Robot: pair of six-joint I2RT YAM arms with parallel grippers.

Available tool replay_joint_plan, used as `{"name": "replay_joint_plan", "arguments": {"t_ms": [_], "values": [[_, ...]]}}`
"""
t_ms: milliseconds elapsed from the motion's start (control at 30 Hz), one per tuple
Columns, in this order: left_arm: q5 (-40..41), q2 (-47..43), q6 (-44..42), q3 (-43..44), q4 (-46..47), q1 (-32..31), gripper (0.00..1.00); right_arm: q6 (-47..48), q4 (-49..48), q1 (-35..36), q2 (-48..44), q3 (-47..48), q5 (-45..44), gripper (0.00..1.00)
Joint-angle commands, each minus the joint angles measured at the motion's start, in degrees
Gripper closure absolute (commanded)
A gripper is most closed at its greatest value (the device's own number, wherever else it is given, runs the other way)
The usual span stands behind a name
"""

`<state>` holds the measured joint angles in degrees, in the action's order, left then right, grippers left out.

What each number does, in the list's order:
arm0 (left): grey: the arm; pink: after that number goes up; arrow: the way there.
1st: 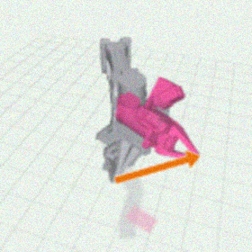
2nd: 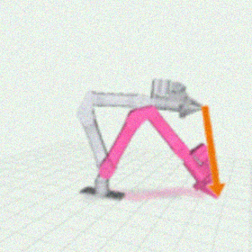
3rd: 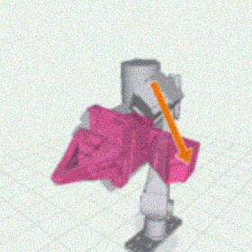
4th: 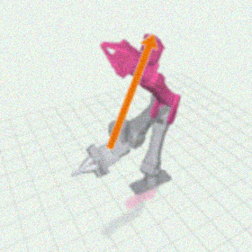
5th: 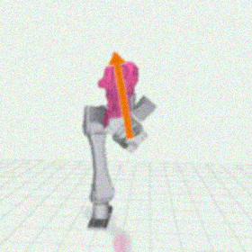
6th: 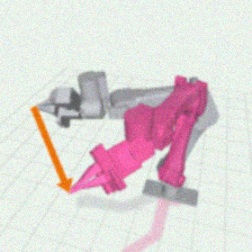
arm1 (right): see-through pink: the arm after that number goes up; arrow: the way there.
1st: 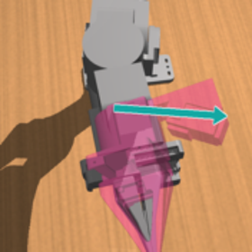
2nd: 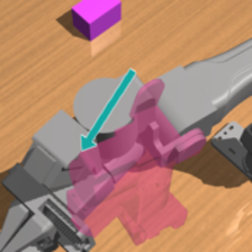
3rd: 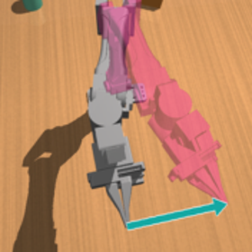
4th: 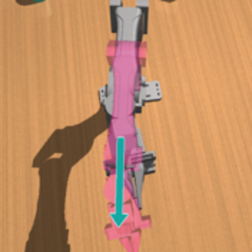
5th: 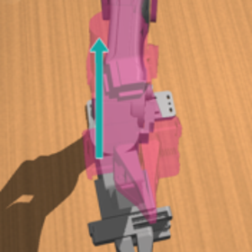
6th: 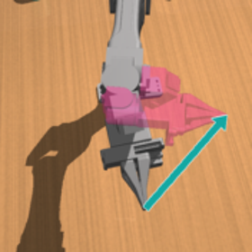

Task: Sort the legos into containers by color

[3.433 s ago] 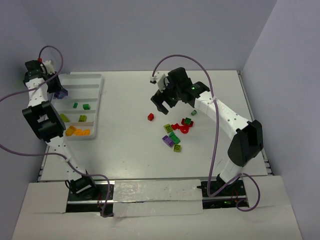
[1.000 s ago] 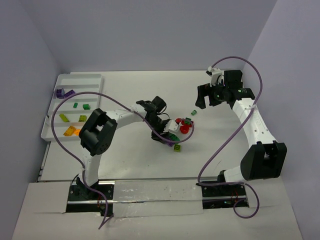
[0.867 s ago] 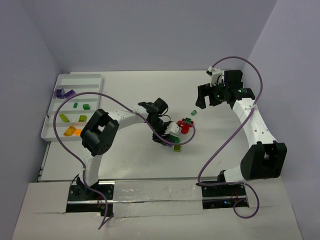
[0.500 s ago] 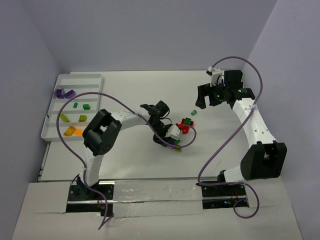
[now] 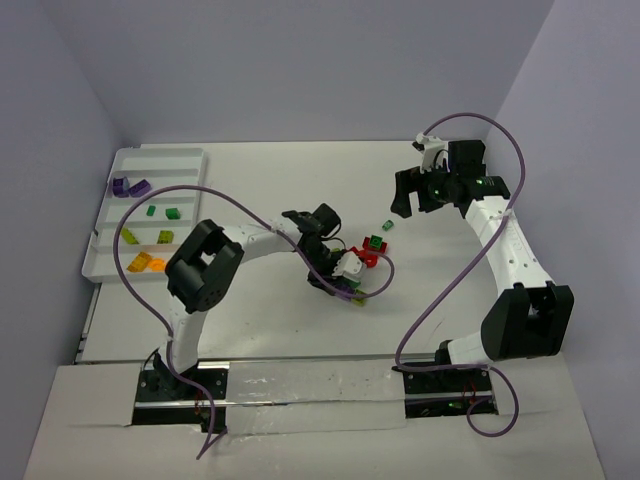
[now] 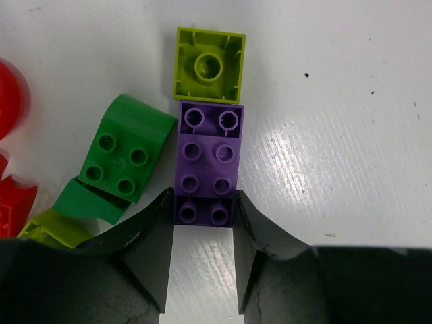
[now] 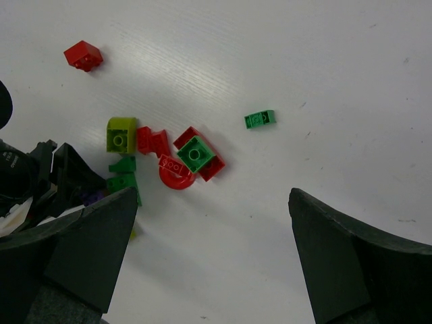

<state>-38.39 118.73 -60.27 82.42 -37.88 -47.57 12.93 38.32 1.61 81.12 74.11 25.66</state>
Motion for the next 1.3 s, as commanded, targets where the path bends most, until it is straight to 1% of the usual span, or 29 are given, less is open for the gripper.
{"name": "replay_joint_plan", "arguments": {"t_ms": [0,33,67,167,233,267,367,467,533,600,700,733,833,900,967,1033,1167,1200,1267], "values": [[-1.24,-4.48,0.96,-1.17,0.12,0.30,0.84,0.30,-0.31,-0.38,-0.14,0.94,1.14,0.00],[-1.39,-6.48,1.50,-1.88,0.02,0.90,0.87,0.23,-0.29,-0.38,0.03,1.07,1.29,0.00],[-1.60,-7.19,1.73,-2.26,-0.26,1.51,0.88,0.14,-0.35,-0.38,0.09,1.16,1.47,0.00],[-2.54,-11.19,3.53,-2.81,-2.93,5.83,0.93,-0.14,-0.26,-0.38,0.51,1.70,2.29,0.00],[-3.57,-15.73,6.33,-2.70,-5.55,11.65,1.00,-0.27,-0.26,-0.37,0.71,2.02,2.74,0.00],[-4.77,-16.80,7.38,-2.37,-6.28,13.77,1.00,-0.35,-0.26,-0.29,0.87,2.34,3.06,0.00],[-5.61,-19.40,12.85,1.19,-9.96,24.22,1.00,-0.53,-0.35,-0.02,1.42,3.33,3.25,0.00],[-3.08,-17.71,19.00,6.15,-13.05,32.11,1.00,-0.53,-0.26,0.74,2.70,4.35,3.17,0.00],[-1.11,-14.12,25.84,13.66,-14.36,42.58,1.00,-0.37,-0.18,1.44,3.82,5.56,2.91,0.00],[0.04,-10.18,30.91,18.90,-16.24,49.56,1.00,-0.12,-0.03,2.24,4.91,6.78,2.71,0.00],[4.17,-4.48,39.30,25.45,-15.30,57.89,1.00,-0.01,0.09,3.20,6.89,9.09,2.43,0.00],[4.90,-3.13,40.96,26.85,-14.94,59.70,1.00,-0.01,0.06,3.43,7.47,9.39,2.41,0.00],[8.75,2.13,46.60,31.30,-12.97,64.21,1.00,0.05,0.00,4.30,8.86,10.63,2.23,0.00],[12.09,5.11,48.27,35.51,-11.87,66.99,1.00,0.28,0.00,4.95,9.52,11.29,2.00,0.00],[17.37,7.76,48.37,37.71,-11.03,67.56,1.00,0.41,0.00,5.21,9.79,11.48,1.65,0.00],[20.78,9.69,48.11,40.35,-10.43,67.70,0.99,0.61,0.04,5.34,9.77,11.11,1.51,0.00],[24.14,12.37,47.69,41.94,-8.95,67.68,0.88,0.92,0.00,5.34,9.29,10.13,0.94,0.00],[24.80,12.97,47.62,41.94,-8.15,67.62,0.83,1.12,0.00,5.34,9.15,9.93,0.80,0.00],[24.82,13.52,47.79,42.09,-6.90,67.52,0.80,1.38,0.13,5.34,8.90,9.46,0.60,0.00]]}}
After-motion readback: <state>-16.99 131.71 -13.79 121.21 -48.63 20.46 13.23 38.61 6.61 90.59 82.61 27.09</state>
